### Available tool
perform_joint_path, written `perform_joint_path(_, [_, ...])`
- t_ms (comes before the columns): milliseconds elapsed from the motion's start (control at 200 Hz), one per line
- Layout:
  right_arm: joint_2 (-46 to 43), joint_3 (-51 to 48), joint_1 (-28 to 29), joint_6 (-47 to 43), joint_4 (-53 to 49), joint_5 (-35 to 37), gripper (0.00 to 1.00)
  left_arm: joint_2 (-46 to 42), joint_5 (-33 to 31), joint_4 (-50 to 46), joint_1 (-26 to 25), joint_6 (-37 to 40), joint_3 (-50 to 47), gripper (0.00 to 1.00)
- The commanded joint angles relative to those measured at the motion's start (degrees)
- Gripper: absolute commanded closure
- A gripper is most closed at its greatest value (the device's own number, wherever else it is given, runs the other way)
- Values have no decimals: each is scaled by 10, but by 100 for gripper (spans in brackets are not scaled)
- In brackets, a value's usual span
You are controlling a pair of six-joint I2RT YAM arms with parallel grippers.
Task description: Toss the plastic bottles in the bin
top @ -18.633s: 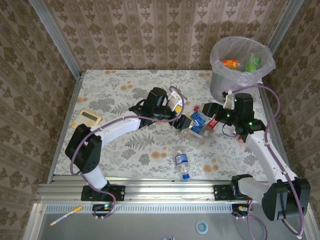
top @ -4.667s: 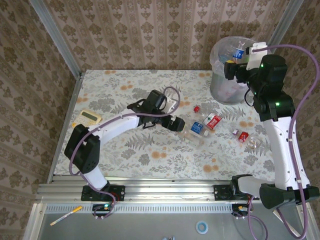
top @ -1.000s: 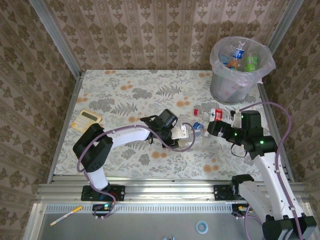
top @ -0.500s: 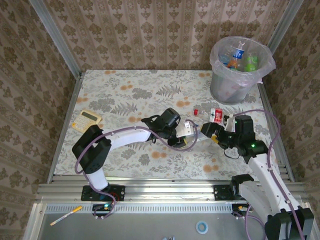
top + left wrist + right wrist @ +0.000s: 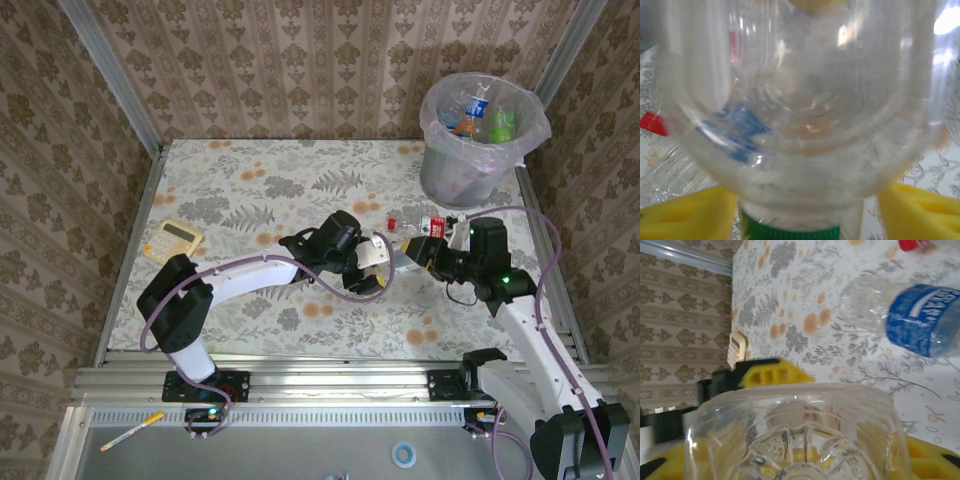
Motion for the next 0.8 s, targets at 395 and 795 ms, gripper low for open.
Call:
perform_joint_path(395, [-98, 158, 31, -452, 347, 434, 63, -57, 7, 148, 106, -167, -67, 0])
perform_joint_path(795, [159, 378, 8, -592, 266, 539, 61, 11, 22, 167, 131, -167, -24, 0])
